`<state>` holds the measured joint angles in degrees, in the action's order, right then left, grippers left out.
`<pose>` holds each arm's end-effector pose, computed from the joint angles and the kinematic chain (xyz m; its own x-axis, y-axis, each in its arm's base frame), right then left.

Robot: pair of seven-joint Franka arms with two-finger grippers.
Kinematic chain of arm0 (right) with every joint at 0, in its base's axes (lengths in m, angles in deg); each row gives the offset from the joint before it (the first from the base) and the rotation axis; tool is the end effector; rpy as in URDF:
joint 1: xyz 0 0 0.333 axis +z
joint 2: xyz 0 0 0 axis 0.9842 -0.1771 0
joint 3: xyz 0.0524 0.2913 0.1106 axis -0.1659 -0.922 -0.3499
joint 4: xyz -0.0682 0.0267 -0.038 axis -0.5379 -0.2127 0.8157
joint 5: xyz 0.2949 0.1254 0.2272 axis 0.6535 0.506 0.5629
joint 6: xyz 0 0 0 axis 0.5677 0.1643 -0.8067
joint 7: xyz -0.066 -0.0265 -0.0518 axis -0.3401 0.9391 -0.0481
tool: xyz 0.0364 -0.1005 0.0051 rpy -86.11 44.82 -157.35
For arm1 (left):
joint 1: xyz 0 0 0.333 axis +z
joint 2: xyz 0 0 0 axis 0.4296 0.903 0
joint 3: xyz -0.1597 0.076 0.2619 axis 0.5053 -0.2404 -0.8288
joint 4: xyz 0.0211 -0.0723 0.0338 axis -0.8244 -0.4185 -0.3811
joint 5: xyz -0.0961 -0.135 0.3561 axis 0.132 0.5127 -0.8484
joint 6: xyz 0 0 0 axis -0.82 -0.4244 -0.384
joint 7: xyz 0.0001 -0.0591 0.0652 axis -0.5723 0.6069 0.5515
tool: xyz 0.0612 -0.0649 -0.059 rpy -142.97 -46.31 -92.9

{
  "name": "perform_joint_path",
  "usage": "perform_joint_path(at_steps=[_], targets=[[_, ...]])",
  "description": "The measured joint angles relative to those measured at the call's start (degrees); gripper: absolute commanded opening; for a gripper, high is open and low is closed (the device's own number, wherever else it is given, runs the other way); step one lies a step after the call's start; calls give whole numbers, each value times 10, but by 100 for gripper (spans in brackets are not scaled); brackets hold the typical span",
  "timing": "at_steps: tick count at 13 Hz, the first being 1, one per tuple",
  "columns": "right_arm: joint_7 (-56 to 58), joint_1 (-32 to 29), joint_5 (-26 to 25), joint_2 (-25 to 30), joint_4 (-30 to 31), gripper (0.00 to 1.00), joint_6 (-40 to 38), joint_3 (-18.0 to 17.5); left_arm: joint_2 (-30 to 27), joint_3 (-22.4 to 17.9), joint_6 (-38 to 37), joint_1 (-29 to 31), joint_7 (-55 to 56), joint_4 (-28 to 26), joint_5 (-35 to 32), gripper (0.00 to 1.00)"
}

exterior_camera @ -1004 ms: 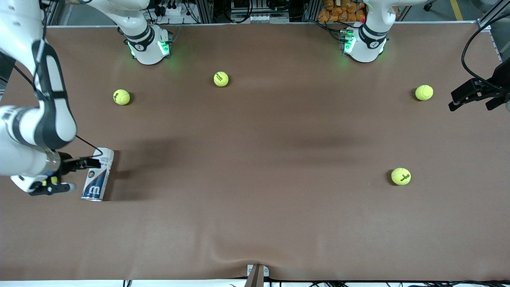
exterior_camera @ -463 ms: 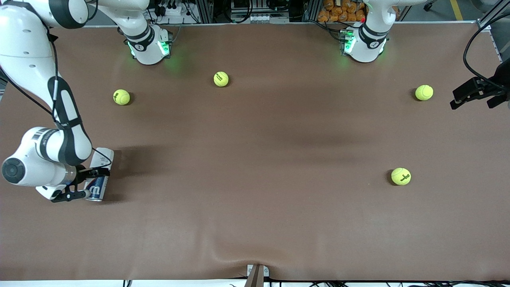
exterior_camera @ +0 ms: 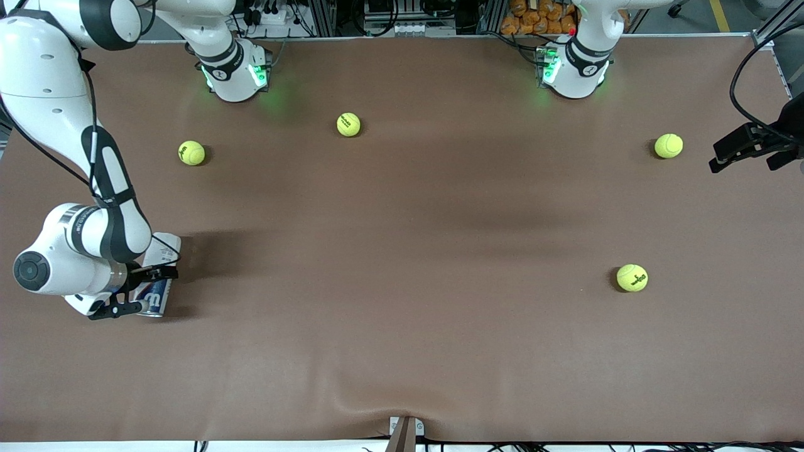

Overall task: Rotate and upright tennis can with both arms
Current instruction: 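Close the right gripper around the tennis can's body, then lift the can with the right gripper and carry it to table center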

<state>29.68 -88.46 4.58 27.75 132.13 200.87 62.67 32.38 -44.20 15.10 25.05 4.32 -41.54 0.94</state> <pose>0.6599 -0.1221 0.1828 0.9699 0.1715 -0.1727 0.1640 -0.9848 -0.0569 0.5486 0.0077 0.6327 0.9983 0.0470 0.0357 0.0466 -0.9989 0.0105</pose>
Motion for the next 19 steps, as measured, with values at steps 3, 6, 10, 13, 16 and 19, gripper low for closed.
perform_joint_path(at_steps=[3,6,10,13,16,19], targets=[[28,0,0,-5,0,70,0,0,0,3,0,-1,0,0,-1,100],[96,0,0,-5,-7,71,0,-2,0,3,0,0,0,0,-1,100],[183,9,0,-4,-49,75,1,-42,0,3,0,0,0,0,-1,100],[198,52,0,-4,-78,75,0,-90,0,3,0,0,0,0,-1,100],[199,137,0,-4,-90,72,5,-106,0,3,0,0,0,0,-1,100],[201,214,0,-4,-109,72,28,-108,0,3,0,-1,0,0,-1,100]])
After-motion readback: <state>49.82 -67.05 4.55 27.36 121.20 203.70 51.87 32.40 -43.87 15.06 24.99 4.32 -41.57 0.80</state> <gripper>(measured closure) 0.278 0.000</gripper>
